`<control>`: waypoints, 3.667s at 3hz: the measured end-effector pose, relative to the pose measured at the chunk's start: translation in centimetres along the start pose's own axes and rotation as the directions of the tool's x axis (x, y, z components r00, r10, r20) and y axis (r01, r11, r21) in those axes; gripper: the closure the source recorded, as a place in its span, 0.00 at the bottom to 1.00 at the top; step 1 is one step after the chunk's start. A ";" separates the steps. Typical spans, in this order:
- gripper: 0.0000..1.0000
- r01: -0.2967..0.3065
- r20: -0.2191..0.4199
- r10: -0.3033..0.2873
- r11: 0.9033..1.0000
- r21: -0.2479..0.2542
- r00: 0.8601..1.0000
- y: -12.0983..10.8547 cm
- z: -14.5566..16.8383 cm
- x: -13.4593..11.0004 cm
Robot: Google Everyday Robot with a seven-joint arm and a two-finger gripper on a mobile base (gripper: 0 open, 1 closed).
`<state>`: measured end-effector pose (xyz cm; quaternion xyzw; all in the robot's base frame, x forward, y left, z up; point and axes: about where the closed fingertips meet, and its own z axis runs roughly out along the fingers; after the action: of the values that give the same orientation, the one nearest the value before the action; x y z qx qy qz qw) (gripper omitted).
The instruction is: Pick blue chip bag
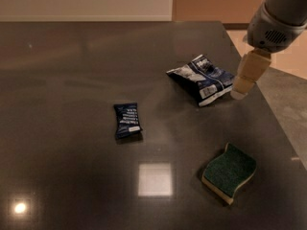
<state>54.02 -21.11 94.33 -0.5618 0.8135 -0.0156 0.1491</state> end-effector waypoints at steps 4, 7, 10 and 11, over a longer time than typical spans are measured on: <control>0.00 -0.224 -0.046 0.223 0.974 -0.023 0.974 -7.8 9.8 -1.5; 0.42 -0.246 -0.046 0.243 0.964 -0.099 0.969 -6.9 12.2 -1.8; 1.00 -0.210 0.084 0.223 0.968 -0.137 0.971 -4.6 6.4 -4.6; 1.00 -0.183 0.146 0.199 0.976 -0.118 0.969 -3.7 2.9 -5.7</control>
Offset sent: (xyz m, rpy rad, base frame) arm 0.1040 0.0017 -0.0562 0.0160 0.0682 -0.1831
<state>60.03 -16.82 93.55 -0.4872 0.8494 0.0851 0.1842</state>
